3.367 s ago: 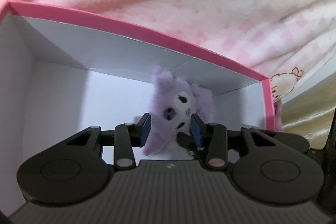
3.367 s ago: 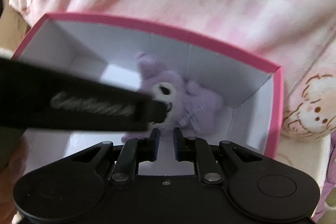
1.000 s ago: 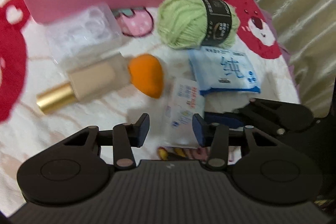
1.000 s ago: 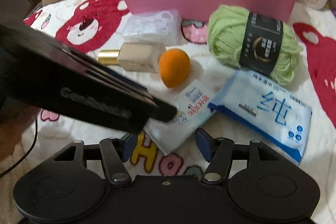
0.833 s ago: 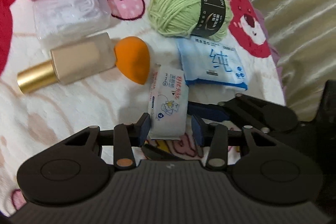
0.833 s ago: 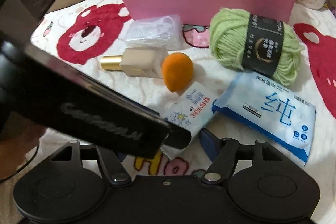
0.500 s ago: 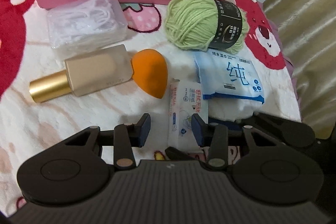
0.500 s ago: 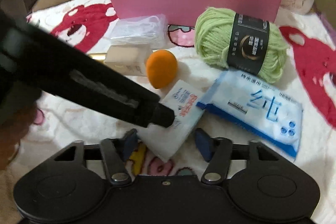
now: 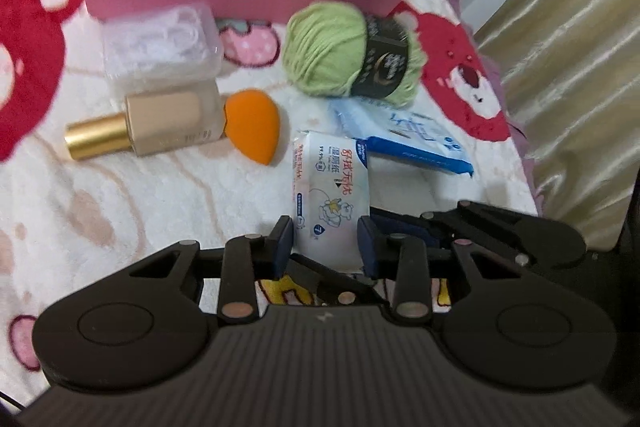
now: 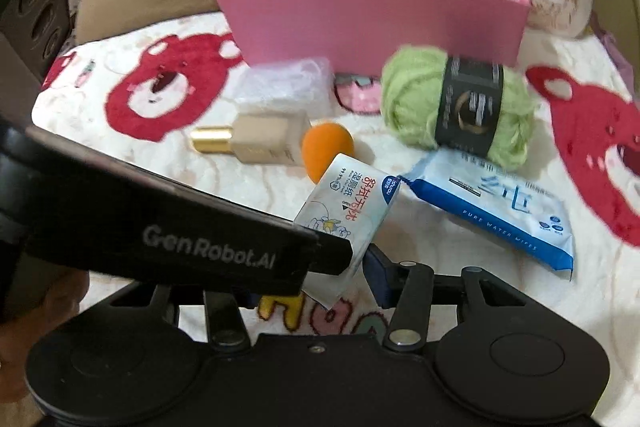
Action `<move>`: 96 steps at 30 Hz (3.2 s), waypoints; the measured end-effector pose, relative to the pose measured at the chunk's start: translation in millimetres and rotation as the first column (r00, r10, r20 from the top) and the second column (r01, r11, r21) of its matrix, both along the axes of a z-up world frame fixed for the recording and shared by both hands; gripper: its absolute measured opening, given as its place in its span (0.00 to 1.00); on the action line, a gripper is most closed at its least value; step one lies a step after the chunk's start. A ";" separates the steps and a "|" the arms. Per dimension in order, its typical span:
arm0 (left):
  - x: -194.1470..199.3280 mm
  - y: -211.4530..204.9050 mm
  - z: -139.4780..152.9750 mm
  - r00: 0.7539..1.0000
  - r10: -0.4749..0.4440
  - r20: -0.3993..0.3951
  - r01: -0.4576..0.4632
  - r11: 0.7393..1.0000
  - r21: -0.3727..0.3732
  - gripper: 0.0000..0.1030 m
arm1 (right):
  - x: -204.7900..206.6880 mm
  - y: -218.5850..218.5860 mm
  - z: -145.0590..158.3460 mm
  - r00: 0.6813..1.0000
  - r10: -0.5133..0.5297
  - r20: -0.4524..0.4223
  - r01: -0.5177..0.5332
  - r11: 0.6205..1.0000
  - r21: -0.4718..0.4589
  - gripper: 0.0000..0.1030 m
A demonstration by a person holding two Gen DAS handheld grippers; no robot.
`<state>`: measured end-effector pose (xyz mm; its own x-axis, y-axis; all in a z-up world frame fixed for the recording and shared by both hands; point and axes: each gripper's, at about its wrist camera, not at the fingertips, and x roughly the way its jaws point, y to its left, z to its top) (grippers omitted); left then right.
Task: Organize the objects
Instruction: 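Carry the white tissue pack with the left gripper into the pink box, then open the left gripper to release the tissue pack and lift away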
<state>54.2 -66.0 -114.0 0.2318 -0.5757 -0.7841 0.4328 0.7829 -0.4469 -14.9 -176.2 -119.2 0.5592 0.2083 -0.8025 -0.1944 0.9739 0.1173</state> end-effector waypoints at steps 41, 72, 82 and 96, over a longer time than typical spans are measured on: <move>198.1 6.9 129.7 0.978 0.193 0.080 -0.190 0.981 -0.046 0.32 | 236.0 -10.9 123.8 0.965 0.260 0.040 -0.262 0.965 0.032 0.53; 308.5 -40.8 4.4 0.927 0.348 -0.138 -0.345 0.937 0.051 0.21 | 330.0 -61.9 45.2 0.968 0.214 -0.132 -0.211 0.977 0.035 0.57; 302.0 -52.7 20.1 0.928 0.370 -0.048 -0.368 0.928 0.051 0.21 | 349.5 -59.8 48.1 0.976 0.211 -0.054 -0.217 0.956 -0.197 0.41; 265.4 -46.6 48.8 0.942 0.328 0.068 -0.331 0.942 0.046 0.26 | 356.9 -76.2 34.1 0.987 0.108 -0.115 -0.127 0.977 -0.171 0.45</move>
<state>319.6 -112.6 -65.2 0.4480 -0.4149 -0.7920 0.1704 0.9092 -0.3799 342.1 -252.4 -85.1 0.4503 0.1171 -0.8851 -0.3047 0.9520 -0.0290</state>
